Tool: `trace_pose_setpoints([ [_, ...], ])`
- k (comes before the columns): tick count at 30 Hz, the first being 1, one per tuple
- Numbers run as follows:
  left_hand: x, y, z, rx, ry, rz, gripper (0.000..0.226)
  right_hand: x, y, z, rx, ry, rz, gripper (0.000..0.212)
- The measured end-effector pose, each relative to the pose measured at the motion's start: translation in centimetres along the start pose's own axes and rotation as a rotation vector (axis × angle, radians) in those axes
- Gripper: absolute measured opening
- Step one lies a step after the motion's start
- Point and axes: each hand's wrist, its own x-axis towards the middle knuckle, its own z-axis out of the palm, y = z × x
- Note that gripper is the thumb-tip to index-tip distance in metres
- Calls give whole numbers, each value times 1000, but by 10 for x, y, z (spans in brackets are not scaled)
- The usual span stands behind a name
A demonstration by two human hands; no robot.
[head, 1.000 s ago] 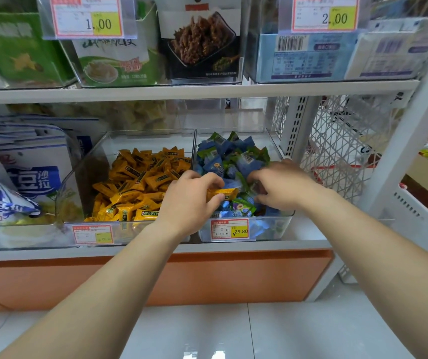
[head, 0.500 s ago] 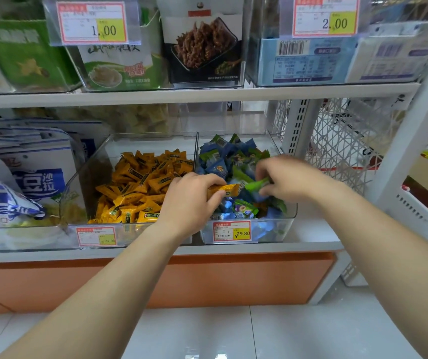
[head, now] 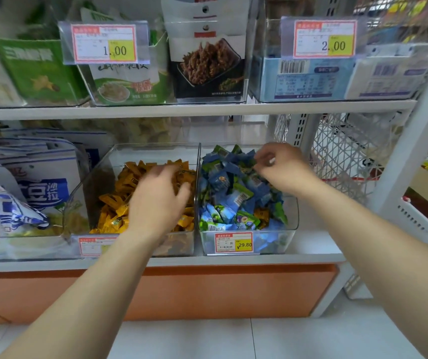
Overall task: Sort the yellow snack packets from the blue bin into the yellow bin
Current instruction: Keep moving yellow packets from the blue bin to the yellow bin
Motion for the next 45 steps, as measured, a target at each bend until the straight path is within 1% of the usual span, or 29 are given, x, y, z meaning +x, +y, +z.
trace_pose_setpoints([
  [1,-5,10,4,-38,-37,78,49,-5,3,-3,-57,-85,-58,11],
  [3,-17,24,15,-81,-141,172,63,-17,7,-4,-224,-334,-152,1],
  [4,-22,26,21,-87,-175,179,74,-21,9,-2,-342,-435,-185,7],
  [5,-27,24,25,-89,-195,164,83,-24,11,0,-492,-494,-231,12],
  [6,-31,21,28,-89,-208,140,90,-25,14,3,-652,-492,-291,15],
  [7,-34,16,30,-81,-222,122,93,-25,15,6,-776,-452,-355,17],
  [9,-36,9,32,-57,-238,125,92,-25,17,12,-887,-380,-401,20],
  [11,-37,7,35,-73,-238,129,89,-24,17,17,-956,-385,-377,25],
  [14,-38,7,37,-90,-227,115,87,-23,19,24,-1016,-391,-328,24],
  [19,-38,7,38,-93,-220,105,85,-21,16,30,-1006,-375,-216,19],
  [21,-38,8,38,-97,-222,97,84,-21,15,29,-1036,-386,-210,17],
  [24,-37,10,37,-100,-234,80,84,-21,11,26,-1055,-453,-203,15],
  [26,-37,12,36,-98,-246,69,85,-21,8,25,-1104,-481,-208,20],
  [29,-37,12,35,-106,-260,63,85,-21,6,29,-1161,-469,-194,24],
  [31,-37,11,34,-123,-268,64,84,-21,4,30,-1126,-455,-147,22],
  [34,-37,9,32,-142,-282,64,83,-21,4,30,-1028,-384,-126,13],
  [36,-36,8,31,-152,-289,62,83,-24,6,24,-866,-336,-103,9],
  [39,-34,8,29,-176,-300,55,80,-32,6,9,-557,-338,-105,4],
  [41,-31,10,27,-196,-295,37,77,-42,3,-2,-396,-306,-127,10],
  [43,-30,15,24,-176,-230,41,71,-52,-1,-12,-287,-196,-121,14],
  [45,-29,23,19,-136,-86,121,63,-61,-4,-20,-198,-67,-91,13],
])
